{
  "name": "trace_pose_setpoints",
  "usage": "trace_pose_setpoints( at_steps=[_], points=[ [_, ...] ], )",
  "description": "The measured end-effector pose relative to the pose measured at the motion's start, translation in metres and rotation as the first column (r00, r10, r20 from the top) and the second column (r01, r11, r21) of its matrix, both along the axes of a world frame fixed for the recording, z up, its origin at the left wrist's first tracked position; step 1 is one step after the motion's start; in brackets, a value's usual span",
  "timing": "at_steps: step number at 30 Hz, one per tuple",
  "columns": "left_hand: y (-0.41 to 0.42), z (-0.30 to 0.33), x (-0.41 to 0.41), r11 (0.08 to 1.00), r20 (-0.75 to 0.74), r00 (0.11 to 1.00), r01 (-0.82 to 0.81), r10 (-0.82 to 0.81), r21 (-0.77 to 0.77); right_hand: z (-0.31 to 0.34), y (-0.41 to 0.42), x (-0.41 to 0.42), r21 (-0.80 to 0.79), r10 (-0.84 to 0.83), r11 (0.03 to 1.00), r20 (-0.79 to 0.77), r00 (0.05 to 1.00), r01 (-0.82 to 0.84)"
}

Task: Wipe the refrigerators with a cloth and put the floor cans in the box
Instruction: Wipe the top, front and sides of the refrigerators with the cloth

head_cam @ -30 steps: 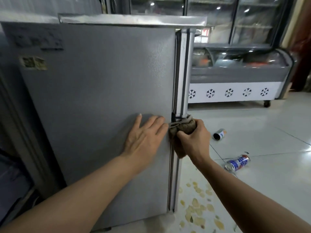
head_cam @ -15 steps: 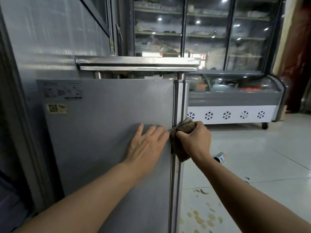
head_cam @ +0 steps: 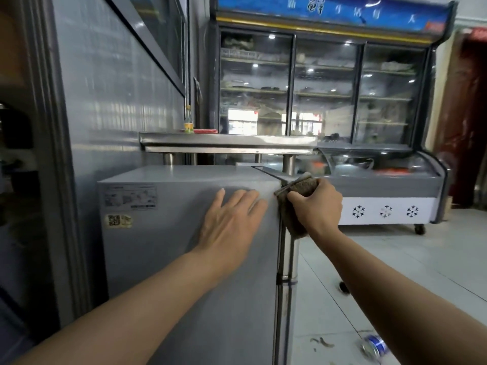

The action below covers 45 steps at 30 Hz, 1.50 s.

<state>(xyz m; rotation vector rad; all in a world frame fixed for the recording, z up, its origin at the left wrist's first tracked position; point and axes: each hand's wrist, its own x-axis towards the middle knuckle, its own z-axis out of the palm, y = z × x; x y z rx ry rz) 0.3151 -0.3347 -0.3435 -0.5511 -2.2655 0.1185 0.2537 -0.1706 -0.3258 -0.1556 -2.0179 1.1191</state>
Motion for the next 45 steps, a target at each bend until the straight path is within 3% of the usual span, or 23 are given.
trace_pose_setpoints(
  at_steps=[8, 13, 22, 29, 39, 45],
  points=[
    [-0.013, 0.010, 0.004, 0.999, 0.000, 1.000, -0.010, 0.010, 0.041, 0.021, -0.001, 0.011, 0.108, 0.036, 0.994, -0.121, 0.992, -0.023],
    [-0.028, 0.028, 0.000, 0.990, -0.030, 0.999, -0.039, 0.044, 0.132, 0.060, -0.011, 0.013, 0.155, 0.184, 0.975, -0.183, 0.966, -0.156],
    [-0.057, 0.056, -0.012, 0.964, -0.036, 0.995, -0.078, 0.090, 0.254, 0.101, -0.057, -0.037, 0.264, 0.236, 0.940, -0.045, 0.971, -0.216],
    [-0.063, 0.069, -0.031, 0.957, 0.039, 0.996, -0.083, 0.075, 0.276, 0.111, -0.071, -0.065, 0.235, 0.239, 0.948, -0.088, 0.967, -0.213],
    [-0.070, 0.140, -0.062, 0.932, 0.323, 0.942, -0.195, 0.091, 0.307, 0.147, -0.075, -0.093, 0.267, 0.276, 0.908, 0.194, 0.941, -0.321],
    [-0.069, 0.184, -0.074, 0.913, 0.496, 0.860, -0.292, 0.120, 0.284, 0.168, -0.076, -0.096, 0.259, 0.345, 0.835, 0.439, 0.829, -0.485]
  ],
)
